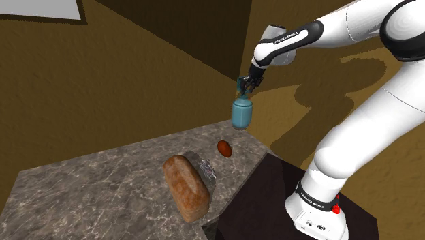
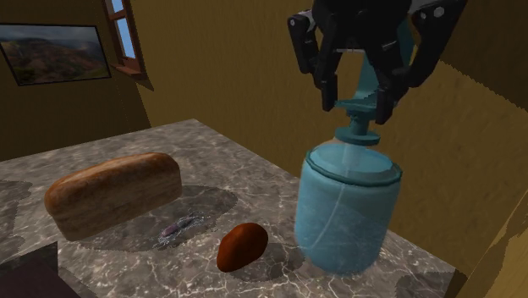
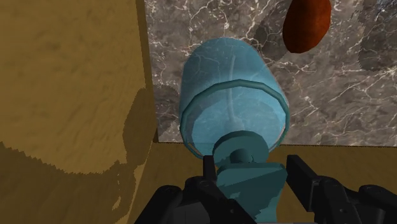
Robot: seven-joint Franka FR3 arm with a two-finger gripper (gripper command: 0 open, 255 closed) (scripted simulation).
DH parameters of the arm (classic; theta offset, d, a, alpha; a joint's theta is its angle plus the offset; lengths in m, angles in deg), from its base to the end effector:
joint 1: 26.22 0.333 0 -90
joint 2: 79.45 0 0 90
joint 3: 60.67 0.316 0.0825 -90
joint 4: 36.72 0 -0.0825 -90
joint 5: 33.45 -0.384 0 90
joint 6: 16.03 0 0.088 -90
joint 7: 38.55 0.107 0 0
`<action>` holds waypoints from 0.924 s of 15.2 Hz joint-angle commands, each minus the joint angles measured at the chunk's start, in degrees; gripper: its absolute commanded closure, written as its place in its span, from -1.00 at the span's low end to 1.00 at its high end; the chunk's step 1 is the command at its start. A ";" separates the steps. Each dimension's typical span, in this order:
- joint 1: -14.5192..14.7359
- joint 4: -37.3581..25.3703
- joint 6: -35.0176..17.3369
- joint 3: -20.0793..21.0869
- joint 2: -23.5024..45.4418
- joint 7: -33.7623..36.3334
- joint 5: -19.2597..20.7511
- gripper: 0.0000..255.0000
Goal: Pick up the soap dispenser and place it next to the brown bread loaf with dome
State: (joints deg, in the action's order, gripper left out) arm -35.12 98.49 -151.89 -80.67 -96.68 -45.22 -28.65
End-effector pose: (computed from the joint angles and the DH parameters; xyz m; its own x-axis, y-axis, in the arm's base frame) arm 0.4184 -0.2398 0.4681 0.9022 -0.3153 0.2943 -0.3317 -0.9434 0.0061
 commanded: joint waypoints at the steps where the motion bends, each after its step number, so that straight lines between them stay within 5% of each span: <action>1: -0.04 -1.07 1.58 0.17 -0.57 0.13 0.13 1.00; 14: 0.02 -9.17 11.90 1.22 -2.85 0.70 0.36 1.00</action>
State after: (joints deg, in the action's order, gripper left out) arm -35.13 89.97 -140.78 -79.59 -99.34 -44.65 -28.32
